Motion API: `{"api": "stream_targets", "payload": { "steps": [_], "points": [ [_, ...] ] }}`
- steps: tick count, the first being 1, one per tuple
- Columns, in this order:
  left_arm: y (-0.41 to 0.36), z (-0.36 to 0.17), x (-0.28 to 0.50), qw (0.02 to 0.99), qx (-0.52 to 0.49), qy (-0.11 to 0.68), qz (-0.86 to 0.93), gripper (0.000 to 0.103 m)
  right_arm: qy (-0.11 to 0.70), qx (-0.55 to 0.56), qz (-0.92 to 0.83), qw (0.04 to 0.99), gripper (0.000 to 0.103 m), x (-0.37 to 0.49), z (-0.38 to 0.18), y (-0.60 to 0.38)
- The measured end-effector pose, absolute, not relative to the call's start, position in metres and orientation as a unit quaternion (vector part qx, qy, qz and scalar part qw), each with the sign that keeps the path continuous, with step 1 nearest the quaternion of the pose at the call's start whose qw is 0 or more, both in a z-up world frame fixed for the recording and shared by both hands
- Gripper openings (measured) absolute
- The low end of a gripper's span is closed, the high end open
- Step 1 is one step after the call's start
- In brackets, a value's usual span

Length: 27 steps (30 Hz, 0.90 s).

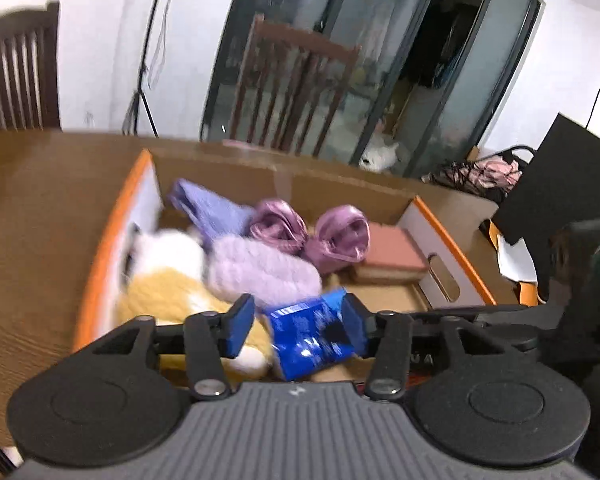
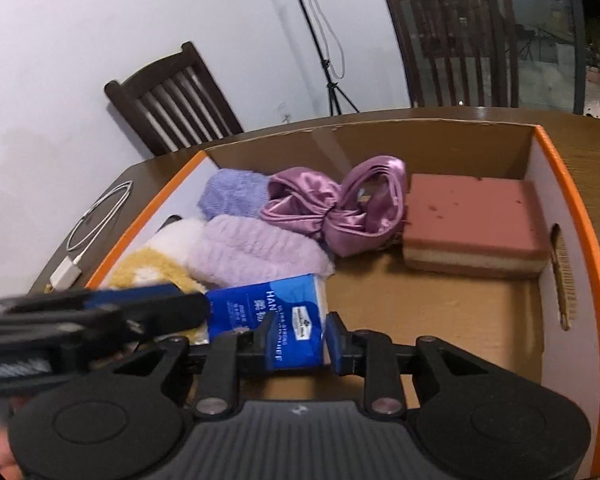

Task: Organize soft objects
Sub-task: 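Lower the blue-and-white box into the cardboard box and open both grippers, then withdraw both grippers from the box toward the blue plush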

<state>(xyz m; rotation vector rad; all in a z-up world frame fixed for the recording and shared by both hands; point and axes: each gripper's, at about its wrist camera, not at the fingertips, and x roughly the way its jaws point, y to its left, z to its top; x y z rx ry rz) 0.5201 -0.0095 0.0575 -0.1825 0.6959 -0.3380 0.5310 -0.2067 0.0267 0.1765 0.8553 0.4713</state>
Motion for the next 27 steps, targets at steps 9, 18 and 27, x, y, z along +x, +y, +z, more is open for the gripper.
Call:
{"api": "stream_targets", "payload": {
  "steps": [9, 18, 27],
  "points": [
    [0.027, 0.101, 0.463, 0.943, -0.044, 0.305, -0.128, 0.061, 0.379, 0.067, 0.218, 0.897, 0.035, 0.482, 0.077, -0.225],
    [0.071, 0.149, 0.367, 0.962, -0.019, 0.249, -0.109, 0.074, 0.288, 0.027, 0.198, 0.936, 0.051, 0.381, 0.163, -0.251],
    [0.068, 0.154, 0.274, 0.972, -0.006, 0.203, -0.115, 0.082, 0.237, 0.038, 0.217, 0.946, 0.058, 0.288, 0.183, -0.245]
  ]
}}
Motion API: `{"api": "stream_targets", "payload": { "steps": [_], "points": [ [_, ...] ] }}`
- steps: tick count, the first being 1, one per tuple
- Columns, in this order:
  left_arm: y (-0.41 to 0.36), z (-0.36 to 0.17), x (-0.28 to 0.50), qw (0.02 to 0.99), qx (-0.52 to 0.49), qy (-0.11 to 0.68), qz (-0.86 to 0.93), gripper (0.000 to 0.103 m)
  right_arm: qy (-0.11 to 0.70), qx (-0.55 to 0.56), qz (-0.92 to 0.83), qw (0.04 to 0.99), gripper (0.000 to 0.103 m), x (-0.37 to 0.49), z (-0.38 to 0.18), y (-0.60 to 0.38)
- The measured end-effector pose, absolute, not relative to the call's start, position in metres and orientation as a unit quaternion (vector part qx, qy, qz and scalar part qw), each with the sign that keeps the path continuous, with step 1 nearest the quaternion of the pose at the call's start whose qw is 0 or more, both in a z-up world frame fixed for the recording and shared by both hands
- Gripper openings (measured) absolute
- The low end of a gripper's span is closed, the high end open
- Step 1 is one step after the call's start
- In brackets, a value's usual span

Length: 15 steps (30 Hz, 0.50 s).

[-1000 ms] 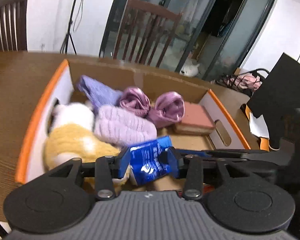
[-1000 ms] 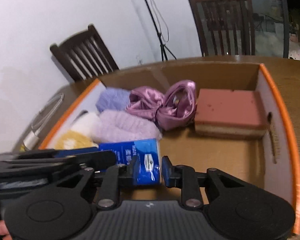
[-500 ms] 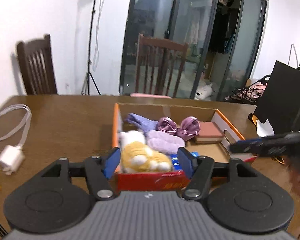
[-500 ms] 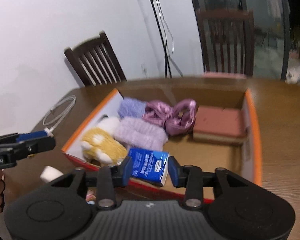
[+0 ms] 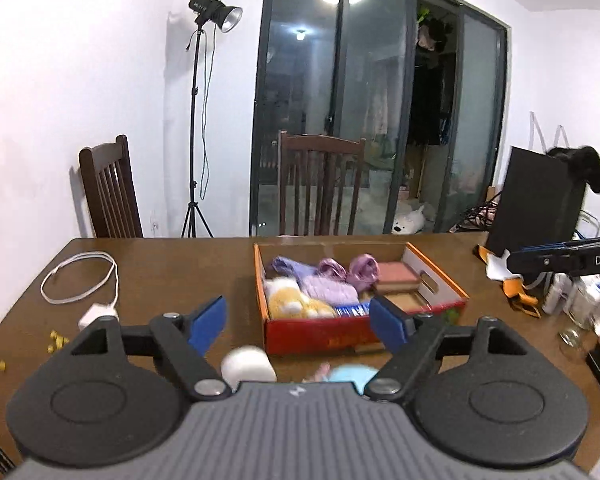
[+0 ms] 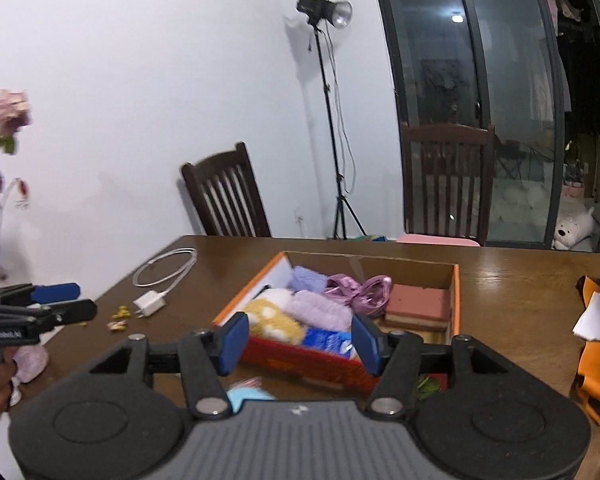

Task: Organize soft objects
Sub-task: 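Withdraw both grippers from the box toward the blue plush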

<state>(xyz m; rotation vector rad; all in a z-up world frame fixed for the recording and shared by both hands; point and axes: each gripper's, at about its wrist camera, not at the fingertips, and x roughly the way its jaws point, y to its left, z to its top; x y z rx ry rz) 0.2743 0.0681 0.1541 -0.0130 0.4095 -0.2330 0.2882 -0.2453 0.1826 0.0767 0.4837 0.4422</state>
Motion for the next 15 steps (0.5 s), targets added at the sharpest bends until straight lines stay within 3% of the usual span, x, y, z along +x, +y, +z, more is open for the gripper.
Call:
{"api": "stream_targets", "payload": {
  "steps": [10, 15],
  "points": [
    [0.059, 0.074, 0.166, 0.965, -0.014, 0.221, -0.138, 0.084, 0.243, 0.036, 0.228, 0.942, 0.072, 0.165, 0.097, -0.247],
    [0.052, 0.046, 0.164, 0.953, -0.039, 0.259, -0.153, 0.084, 0.255, 0.047, 0.226, 0.939, 0.078, 0.147, 0.062, -0.247]
  ]
}}
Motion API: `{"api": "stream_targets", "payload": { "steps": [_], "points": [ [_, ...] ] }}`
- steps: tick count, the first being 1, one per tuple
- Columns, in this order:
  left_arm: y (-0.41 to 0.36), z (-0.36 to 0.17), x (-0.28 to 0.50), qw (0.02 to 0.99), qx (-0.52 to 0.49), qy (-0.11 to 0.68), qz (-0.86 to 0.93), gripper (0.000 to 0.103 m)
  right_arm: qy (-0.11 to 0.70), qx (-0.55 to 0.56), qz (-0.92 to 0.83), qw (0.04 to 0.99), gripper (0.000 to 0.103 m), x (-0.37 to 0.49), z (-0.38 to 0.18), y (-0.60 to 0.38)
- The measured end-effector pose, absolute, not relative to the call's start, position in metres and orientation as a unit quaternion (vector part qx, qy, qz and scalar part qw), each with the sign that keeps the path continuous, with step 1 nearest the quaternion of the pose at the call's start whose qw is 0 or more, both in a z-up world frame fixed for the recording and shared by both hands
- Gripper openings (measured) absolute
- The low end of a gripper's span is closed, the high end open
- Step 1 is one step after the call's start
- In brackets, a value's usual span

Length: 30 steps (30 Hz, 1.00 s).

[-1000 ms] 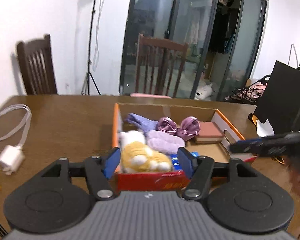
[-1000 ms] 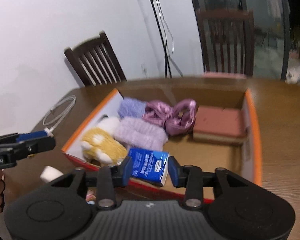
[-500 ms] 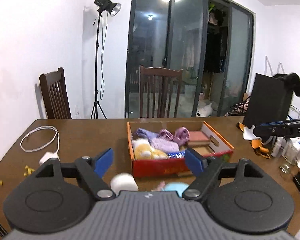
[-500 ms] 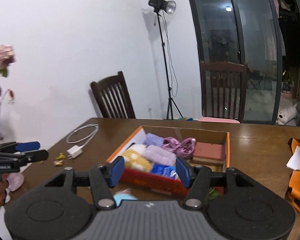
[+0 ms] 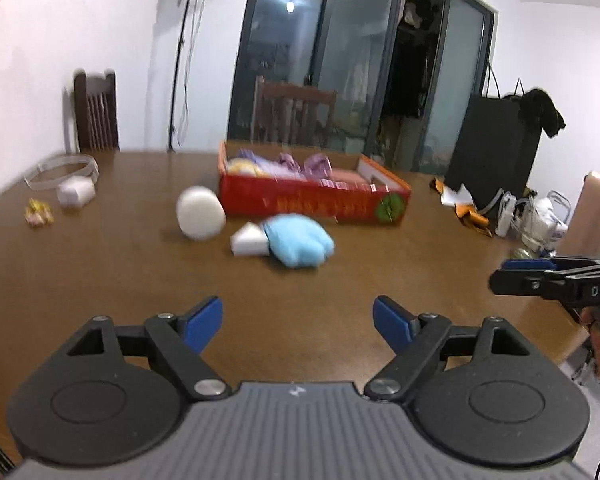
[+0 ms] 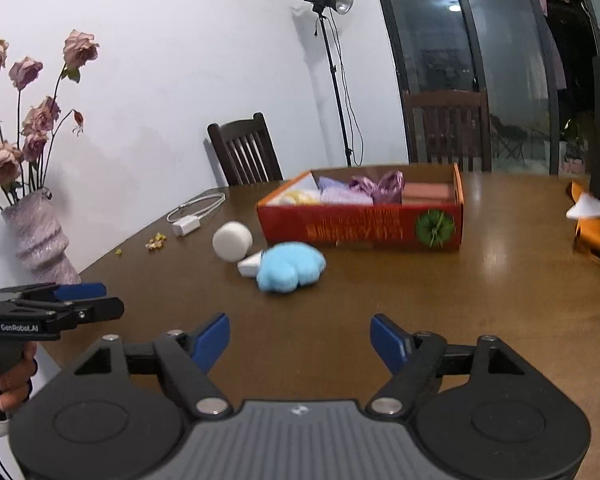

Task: Organize soft objects
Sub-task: 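Withdraw both grippers from the box toward the blue plush, then close both grippers on the blue plush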

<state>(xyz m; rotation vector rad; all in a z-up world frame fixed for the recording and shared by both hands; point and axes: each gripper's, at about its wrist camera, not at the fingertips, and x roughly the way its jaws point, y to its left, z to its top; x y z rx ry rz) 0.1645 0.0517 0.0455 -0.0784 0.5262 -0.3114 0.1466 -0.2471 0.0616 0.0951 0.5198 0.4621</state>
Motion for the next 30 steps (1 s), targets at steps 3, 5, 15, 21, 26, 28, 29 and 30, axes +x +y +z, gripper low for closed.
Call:
{"api": "stream_targets", "payload": {
  "steps": [3, 5, 15, 21, 26, 28, 29, 30],
  "points": [
    [0.044, 0.037, 0.182, 0.950, -0.038, 0.270, -0.153, 0.084, 0.263, 0.047, 0.228, 0.936, 0.078, 0.160, 0.053, -0.242],
    [0.041, 0.035, 0.198, 0.948, -0.048, 0.273, -0.154, 0.084, 0.263, 0.062, 0.229, 0.935, 0.078, 0.176, 0.051, -0.240],
    [0.027, 0.015, 0.313, 0.929, -0.107, 0.305, -0.179, 0.059, 0.298, 0.114, 0.252, 0.913, 0.078, 0.305, 0.023, -0.216],
    [0.032, -0.008, 0.350, 0.923, -0.139, 0.310, -0.182, 0.047, 0.311, 0.156, 0.278, 0.895, 0.068, 0.372, 0.003, -0.201],
    [0.037, -0.016, 0.355, 0.914, -0.156, 0.323, -0.188, 0.040, 0.327, 0.181, 0.309, 0.875, 0.056, 0.390, -0.011, -0.196],
    [0.037, -0.019, 0.358, 0.909, -0.162, 0.333, -0.190, 0.039, 0.334, 0.176, 0.307, 0.873, 0.053, 0.390, -0.014, -0.193],
    [0.037, -0.021, 0.359, 0.906, -0.165, 0.339, -0.192, 0.038, 0.337, 0.177, 0.308, 0.872, 0.047, 0.390, -0.015, -0.193],
    [0.037, -0.022, 0.360, 0.905, -0.167, 0.341, -0.193, 0.038, 0.339, 0.179, 0.310, 0.870, 0.045, 0.390, -0.016, -0.193]
  ]
}}
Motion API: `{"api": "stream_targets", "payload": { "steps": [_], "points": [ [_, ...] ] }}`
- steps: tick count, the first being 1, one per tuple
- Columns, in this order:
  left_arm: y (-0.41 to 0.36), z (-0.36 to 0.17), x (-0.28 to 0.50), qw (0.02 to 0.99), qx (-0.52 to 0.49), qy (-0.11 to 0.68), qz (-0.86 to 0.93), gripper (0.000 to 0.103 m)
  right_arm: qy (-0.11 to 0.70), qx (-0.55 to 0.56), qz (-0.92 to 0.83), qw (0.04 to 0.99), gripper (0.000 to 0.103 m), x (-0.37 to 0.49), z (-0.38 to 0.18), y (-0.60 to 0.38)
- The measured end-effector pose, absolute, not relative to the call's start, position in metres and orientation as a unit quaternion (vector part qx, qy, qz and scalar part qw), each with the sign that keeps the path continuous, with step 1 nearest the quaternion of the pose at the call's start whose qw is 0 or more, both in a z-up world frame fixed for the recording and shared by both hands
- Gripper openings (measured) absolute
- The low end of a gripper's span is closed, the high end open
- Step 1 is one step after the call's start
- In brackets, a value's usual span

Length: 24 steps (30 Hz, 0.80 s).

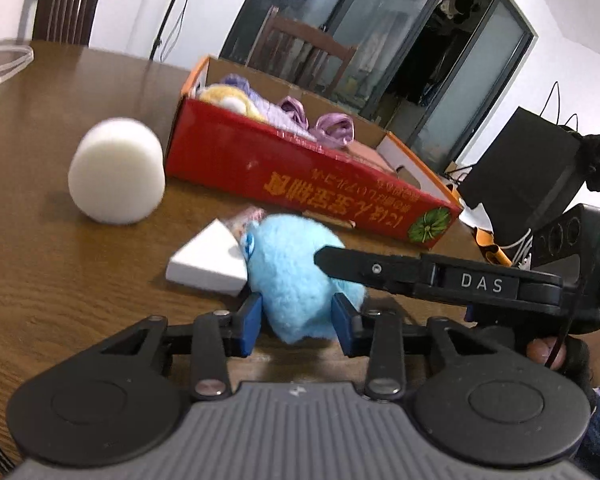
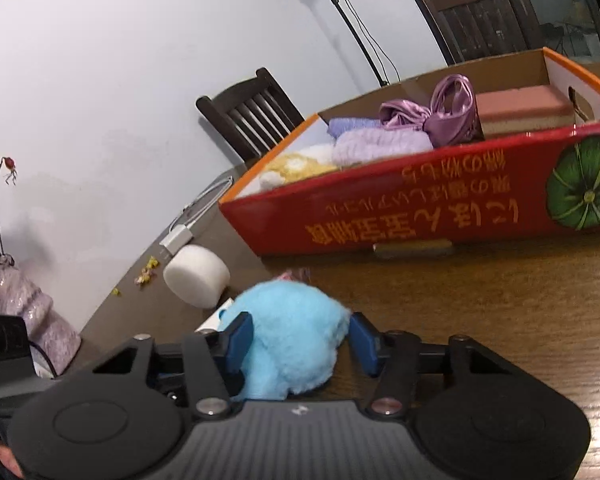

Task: Organize soft objects
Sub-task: 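Close both grippers on the blue plush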

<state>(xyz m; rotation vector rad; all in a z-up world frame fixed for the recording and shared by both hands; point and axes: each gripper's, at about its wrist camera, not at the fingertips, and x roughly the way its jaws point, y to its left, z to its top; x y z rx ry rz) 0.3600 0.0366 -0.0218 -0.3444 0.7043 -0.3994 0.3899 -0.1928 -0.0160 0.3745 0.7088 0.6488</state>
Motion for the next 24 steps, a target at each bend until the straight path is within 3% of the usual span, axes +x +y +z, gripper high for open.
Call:
{"api": "stream_targets", "payload": {
  "steps": [11, 19, 22, 24],
  "points": [
    [0.030, -0.020, 0.347, 0.906, -0.150, 0.332, -0.214, 0.033, 0.331, 0.177, 0.281, 0.883, 0.036, 0.370, -0.013, -0.197],
    [0.011, -0.016, 0.259, 0.909, -0.093, 0.300, -0.274, 0.034, 0.307, 0.154, 0.213, 0.915, 0.034, 0.229, -0.003, -0.217],
    [0.010, -0.012, 0.248, 0.940, -0.044, 0.279, -0.189, 0.035, 0.310, 0.146, 0.237, 0.909, 0.034, 0.196, 0.000, -0.215],
    [0.026, -0.007, 0.242, 0.945, -0.077, 0.275, -0.161, 0.040, 0.310, 0.123, 0.276, 0.901, 0.034, 0.179, 0.003, -0.207]
  ]
}}
